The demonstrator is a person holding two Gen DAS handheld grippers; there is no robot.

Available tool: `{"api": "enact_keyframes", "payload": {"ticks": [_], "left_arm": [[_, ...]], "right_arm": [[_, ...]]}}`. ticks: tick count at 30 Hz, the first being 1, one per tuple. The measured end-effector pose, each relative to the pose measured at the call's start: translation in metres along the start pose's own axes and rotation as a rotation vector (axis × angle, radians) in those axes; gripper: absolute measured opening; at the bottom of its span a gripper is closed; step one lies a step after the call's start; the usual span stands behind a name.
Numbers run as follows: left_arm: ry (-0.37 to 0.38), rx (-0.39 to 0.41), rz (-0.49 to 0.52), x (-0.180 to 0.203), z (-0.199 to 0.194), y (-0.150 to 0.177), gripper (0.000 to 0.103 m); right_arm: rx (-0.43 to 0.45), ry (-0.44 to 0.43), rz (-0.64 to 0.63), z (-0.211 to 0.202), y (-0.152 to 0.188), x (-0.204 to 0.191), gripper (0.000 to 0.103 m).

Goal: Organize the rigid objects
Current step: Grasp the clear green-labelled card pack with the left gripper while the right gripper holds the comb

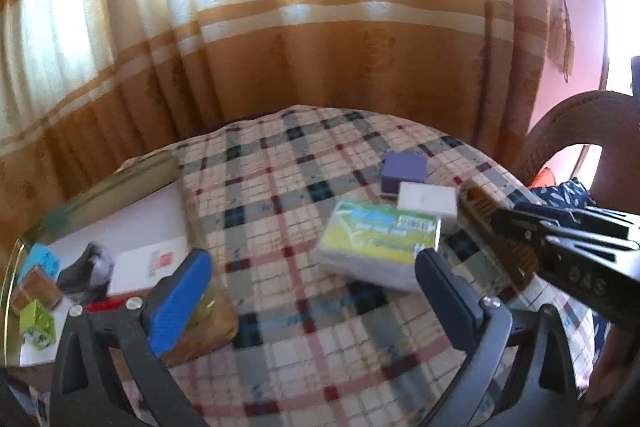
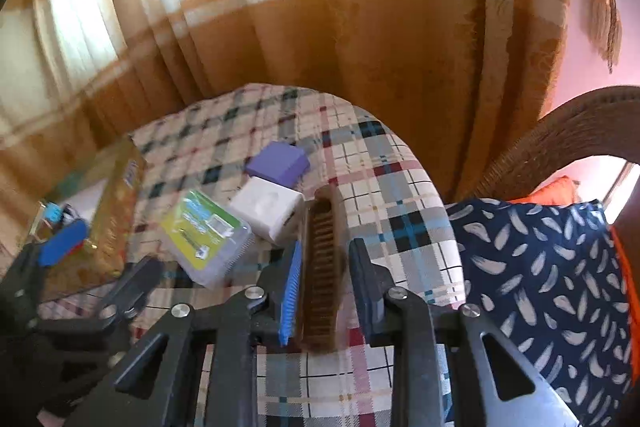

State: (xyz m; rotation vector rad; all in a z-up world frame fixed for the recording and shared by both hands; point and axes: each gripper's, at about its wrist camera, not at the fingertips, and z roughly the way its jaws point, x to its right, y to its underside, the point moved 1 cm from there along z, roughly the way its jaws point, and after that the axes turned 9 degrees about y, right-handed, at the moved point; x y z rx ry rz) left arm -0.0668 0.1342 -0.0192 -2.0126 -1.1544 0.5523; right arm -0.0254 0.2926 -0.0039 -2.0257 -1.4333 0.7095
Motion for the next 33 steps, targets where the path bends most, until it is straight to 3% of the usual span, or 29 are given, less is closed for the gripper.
{"api": "enact_keyframes", "payload": {"ticks": [2, 6, 13, 18, 23, 25, 27, 31, 33], "left_arm": [[0.04, -0.024, -0.002, 0.004, 0.009, -0.004, 0.103], [0.023, -0.064, 0.006, 0.007, 0.024, -0.006, 0.103], [0.053, -0.073, -0.043, -0.003, 0.038, -0.015, 0.103], [0.112, -0.085, -0.066, -0.004, 0.042, -0.014, 0.103], [0.135, -0.104, -0.034, 0.004, 0.044, -0.013, 0.103], [0.108, -0.129, -0.018, 0.006, 0.05, -0.014, 0.102], [0.071, -0.161, 0.006, 0.01, 0.056, -0.013, 0.102], [0.045, -0.166, 0.006, 0.009, 0.056, -0.012, 0.098], [0.016, -0.157, -0.006, 0.005, 0.054, -0.011, 0.088]], "right_arm": [[0.004, -0.017, 0.02, 0.0, 0.0, 0.003, 0.027], [-0.064, -0.018, 0.033, 0.011, 0.0, 0.006, 0.027], [-0.067, -0.042, 0.007, 0.011, -0.001, 0.003, 0.029], [-0.054, -0.064, 0.073, 0.009, 0.001, 0.014, 0.03], [-0.037, -0.041, 0.093, 0.005, 0.002, 0.017, 0.05], [-0.029, -0.051, 0.101, 0.003, 0.002, 0.019, 0.064], [-0.023, -0.04, 0.103, 0.001, 0.002, 0.019, 0.07], [-0.024, -0.034, 0.098, 0.0, 0.002, 0.02, 0.071], [-0.021, -0.013, 0.092, -0.001, 0.003, 0.019, 0.071]]}}
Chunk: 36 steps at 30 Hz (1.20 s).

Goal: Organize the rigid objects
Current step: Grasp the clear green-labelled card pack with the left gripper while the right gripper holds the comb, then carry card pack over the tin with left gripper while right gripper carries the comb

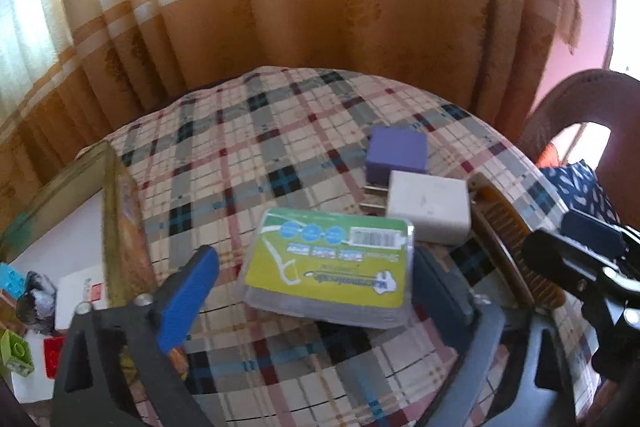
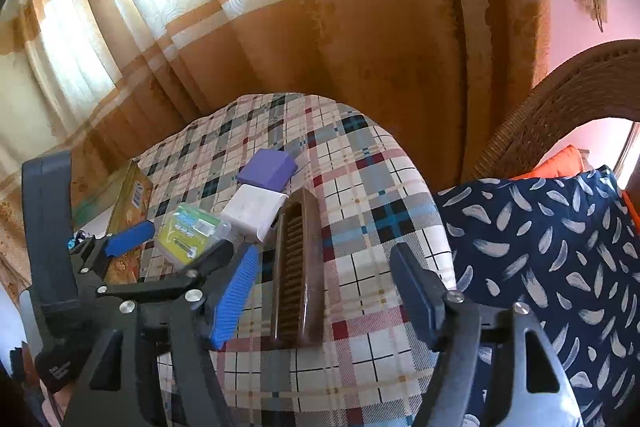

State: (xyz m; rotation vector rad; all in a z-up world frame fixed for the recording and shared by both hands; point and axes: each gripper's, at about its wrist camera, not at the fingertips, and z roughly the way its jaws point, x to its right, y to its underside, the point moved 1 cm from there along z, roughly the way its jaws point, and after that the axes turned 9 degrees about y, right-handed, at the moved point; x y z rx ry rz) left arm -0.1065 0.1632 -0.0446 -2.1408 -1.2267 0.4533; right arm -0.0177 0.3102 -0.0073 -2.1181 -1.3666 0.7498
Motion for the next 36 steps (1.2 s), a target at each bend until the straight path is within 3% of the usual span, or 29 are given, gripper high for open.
{"api": "enact_keyframes", "payload": {"ticks": [2, 8, 13, 17, 21, 29, 32, 36], "left_arm": [[-0.019, 0.01, -0.013, -0.003, -0.003, 0.0, 0.082], [0.019, 0.027, -0.007, -0.002, -0.011, 0.004, 0.081], [0.017, 0.042, 0.011, 0.005, -0.025, 0.016, 0.081], [0.072, 0.034, -0.034, 0.004, -0.033, 0.027, 0.081], [0.063, 0.043, -0.05, -0.002, -0.047, 0.032, 0.081], [0.077, 0.056, -0.093, -0.013, -0.064, 0.043, 0.081], [0.079, 0.058, -0.094, -0.013, -0.066, 0.046, 0.081], [0.072, 0.071, -0.079, -0.011, -0.072, 0.049, 0.081]], "right_arm": [[0.005, 0.013, -0.005, -0.001, 0.0, -0.001, 0.071], [0.009, 0.015, -0.009, -0.002, 0.001, -0.001, 0.071], [-0.002, 0.011, -0.09, -0.002, 0.0, -0.014, 0.071], [-0.032, 0.029, -0.169, 0.002, -0.001, -0.027, 0.07], [-0.077, 0.057, -0.23, 0.012, -0.002, -0.038, 0.047], [-0.065, 0.186, -0.385, 0.021, 0.003, -0.062, 0.046], [-0.047, 0.263, -0.438, 0.02, 0.006, -0.066, 0.031], [-0.033, 0.214, -0.381, 0.014, 0.005, -0.053, 0.028]]}}
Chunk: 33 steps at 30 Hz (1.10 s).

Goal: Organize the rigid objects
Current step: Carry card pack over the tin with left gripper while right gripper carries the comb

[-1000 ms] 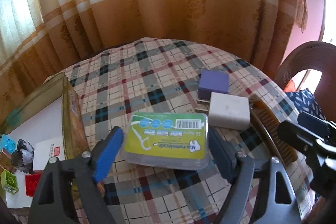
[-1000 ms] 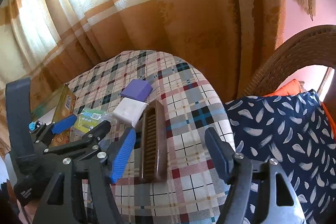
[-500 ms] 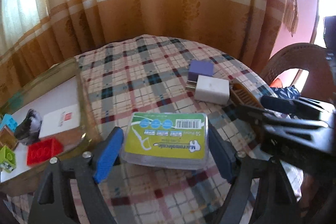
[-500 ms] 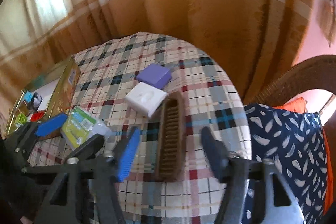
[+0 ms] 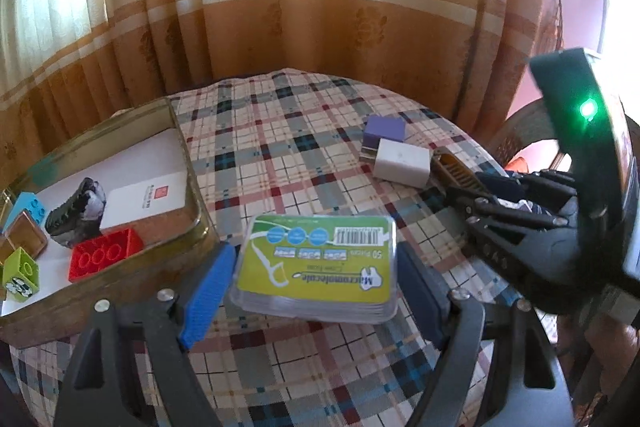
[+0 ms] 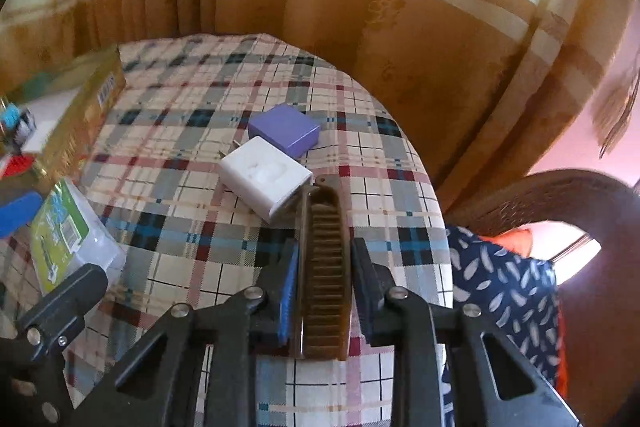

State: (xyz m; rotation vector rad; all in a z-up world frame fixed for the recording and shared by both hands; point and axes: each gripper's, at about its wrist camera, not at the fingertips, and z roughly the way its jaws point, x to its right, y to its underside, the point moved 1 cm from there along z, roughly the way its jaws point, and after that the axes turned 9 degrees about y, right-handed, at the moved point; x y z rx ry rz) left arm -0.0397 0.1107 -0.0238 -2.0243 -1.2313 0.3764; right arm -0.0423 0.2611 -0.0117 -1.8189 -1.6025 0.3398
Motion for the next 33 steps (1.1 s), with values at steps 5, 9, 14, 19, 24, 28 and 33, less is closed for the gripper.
{"api": "enact_keyframes", "payload": {"ticks": [5, 9, 14, 19, 24, 28, 33], "left_arm": [[-0.002, 0.011, -0.011, -0.004, -0.005, 0.003, 0.081], [0.004, 0.032, -0.019, -0.008, -0.013, 0.002, 0.081], [-0.007, 0.099, -0.007, -0.012, -0.032, -0.001, 0.081], [-0.038, 0.141, -0.022, -0.027, -0.05, -0.005, 0.081], [-0.085, 0.166, -0.055, -0.048, -0.063, -0.008, 0.081], [-0.118, 0.187, -0.072, -0.063, -0.073, -0.008, 0.081], [-0.143, 0.208, -0.104, -0.082, -0.083, -0.008, 0.081]], "right_arm": [[0.054, -0.156, 0.137, -0.017, 0.009, 0.017, 0.028], [0.135, -0.191, 0.172, -0.044, 0.011, 0.012, 0.028], [0.204, -0.234, 0.19, -0.07, 0.001, -0.003, 0.028], [0.222, -0.266, 0.185, -0.081, -0.01, -0.019, 0.028], [0.241, -0.299, 0.16, -0.093, -0.016, -0.04, 0.028], [0.253, -0.32, 0.138, -0.1, -0.022, -0.056, 0.028], [0.272, -0.347, 0.109, -0.11, -0.026, -0.075, 0.028]]}}
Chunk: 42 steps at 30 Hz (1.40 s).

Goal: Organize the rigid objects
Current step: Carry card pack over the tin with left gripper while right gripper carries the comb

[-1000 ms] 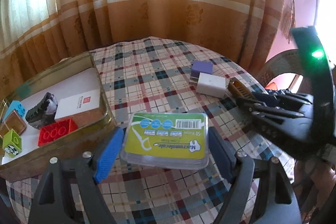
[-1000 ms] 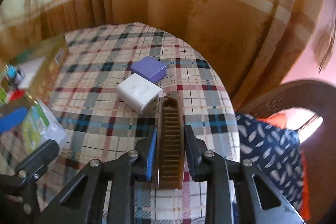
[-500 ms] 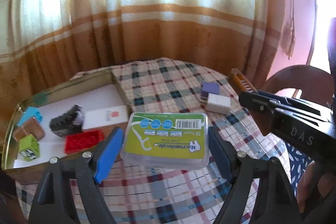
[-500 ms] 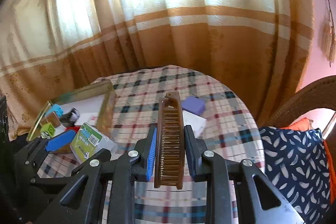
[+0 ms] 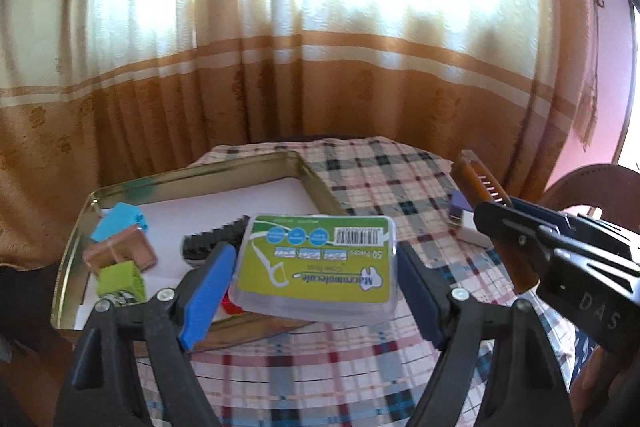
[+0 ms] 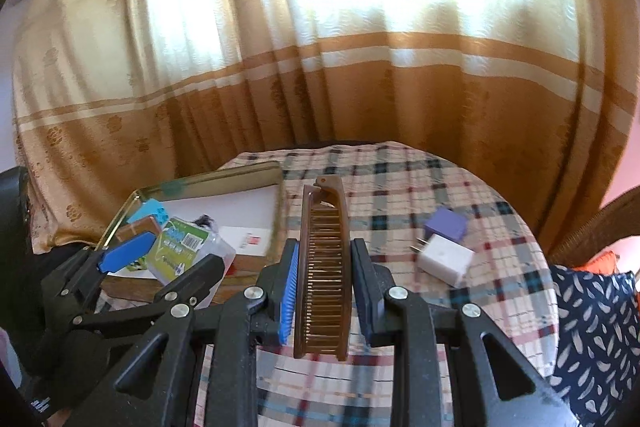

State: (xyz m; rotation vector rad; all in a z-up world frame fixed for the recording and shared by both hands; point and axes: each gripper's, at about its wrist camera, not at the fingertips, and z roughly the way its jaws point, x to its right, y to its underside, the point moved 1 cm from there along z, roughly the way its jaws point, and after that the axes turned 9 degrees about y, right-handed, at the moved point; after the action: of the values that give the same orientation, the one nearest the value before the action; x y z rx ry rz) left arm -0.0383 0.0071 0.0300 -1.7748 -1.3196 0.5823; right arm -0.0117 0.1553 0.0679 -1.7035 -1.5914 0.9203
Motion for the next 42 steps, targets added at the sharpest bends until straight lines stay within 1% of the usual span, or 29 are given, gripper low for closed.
{"api": "enact_keyframes", "payload": {"ticks": [5, 10, 18, 24, 28, 37, 42], "left_arm": [[-0.037, 0.011, -0.043, -0.024, -0.003, -0.002, 0.081], [-0.09, 0.027, -0.09, -0.052, -0.008, -0.007, 0.081], [-0.155, 0.048, -0.121, -0.081, -0.01, -0.012, 0.081], [-0.184, 0.048, -0.139, -0.099, -0.006, -0.015, 0.081], [-0.197, 0.045, -0.158, -0.11, -0.003, -0.016, 0.081], [-0.193, 0.037, -0.187, -0.123, -0.001, -0.01, 0.081], [-0.201, 0.025, -0.186, -0.127, 0.006, -0.011, 0.081]], "right_arm": [[0.005, -0.032, -0.029, 0.003, -0.006, -0.024, 0.028], [0.012, -0.061, -0.045, 0.005, -0.013, -0.044, 0.028], [0.026, -0.092, -0.081, 0.016, -0.025, -0.076, 0.028], [0.03, -0.11, -0.078, 0.026, -0.033, -0.091, 0.028], [0.024, -0.116, -0.074, 0.034, -0.037, -0.099, 0.028], [-0.006, -0.135, -0.063, 0.045, -0.033, -0.105, 0.028], [-0.015, -0.135, -0.067, 0.053, -0.032, -0.107, 0.028]]}}
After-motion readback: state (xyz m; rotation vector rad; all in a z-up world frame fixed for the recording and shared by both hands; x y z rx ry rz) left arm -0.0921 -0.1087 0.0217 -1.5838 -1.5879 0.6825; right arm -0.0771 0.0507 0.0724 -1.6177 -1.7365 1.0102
